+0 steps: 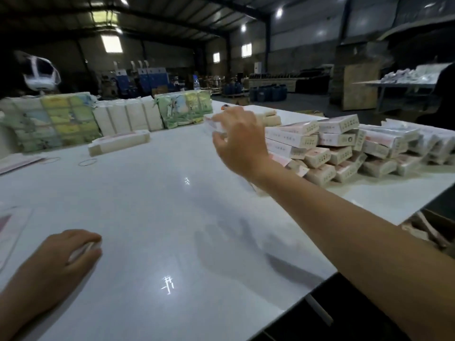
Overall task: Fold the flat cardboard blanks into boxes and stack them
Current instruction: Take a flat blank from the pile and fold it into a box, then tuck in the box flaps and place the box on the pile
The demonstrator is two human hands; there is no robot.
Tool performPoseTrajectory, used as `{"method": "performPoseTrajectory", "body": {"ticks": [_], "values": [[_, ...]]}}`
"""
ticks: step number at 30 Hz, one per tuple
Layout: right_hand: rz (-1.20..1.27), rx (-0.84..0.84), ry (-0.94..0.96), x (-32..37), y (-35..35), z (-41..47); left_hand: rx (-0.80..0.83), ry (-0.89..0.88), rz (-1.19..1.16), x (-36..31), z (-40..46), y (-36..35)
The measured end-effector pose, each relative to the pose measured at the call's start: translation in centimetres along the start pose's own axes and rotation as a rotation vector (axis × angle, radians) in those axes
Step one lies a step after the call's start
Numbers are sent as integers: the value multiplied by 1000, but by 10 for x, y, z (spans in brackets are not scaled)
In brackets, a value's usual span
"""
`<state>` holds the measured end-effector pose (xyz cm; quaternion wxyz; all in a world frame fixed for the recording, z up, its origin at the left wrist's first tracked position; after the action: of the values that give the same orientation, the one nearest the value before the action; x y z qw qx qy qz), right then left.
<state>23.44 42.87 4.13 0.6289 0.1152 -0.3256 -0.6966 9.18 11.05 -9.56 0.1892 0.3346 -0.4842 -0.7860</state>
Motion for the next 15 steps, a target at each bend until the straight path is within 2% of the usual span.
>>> {"method": "performPoseTrajectory", "body": {"ticks": [3,7,9,11,15], "values": [[152,241,250,73,-32,-32,-125,10,-22,-29,-8,12],[78,642,321,111,-89,-83,-111,52,-61,-33,-13,12],[56,690,333,113,-104,-98,-109,60,-82,-31,-13,14],[74,665,316,111,-111,-102,-102,76,-100,-29,-11,12],[100,625,309,108,-114,-101,43,186,-124,-12,13,36]]}}
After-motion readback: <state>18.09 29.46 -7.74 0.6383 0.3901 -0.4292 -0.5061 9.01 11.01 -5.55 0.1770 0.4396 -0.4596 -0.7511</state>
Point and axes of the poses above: each hand's wrist, its own z-axis towards the middle knuckle, its own y-axis out of the back of the hand, x = y × z, the point moved 3 cm from there along z, towards the middle knuckle, and after that the axes turned 6 degrees about -z, right-handed, at the moved point
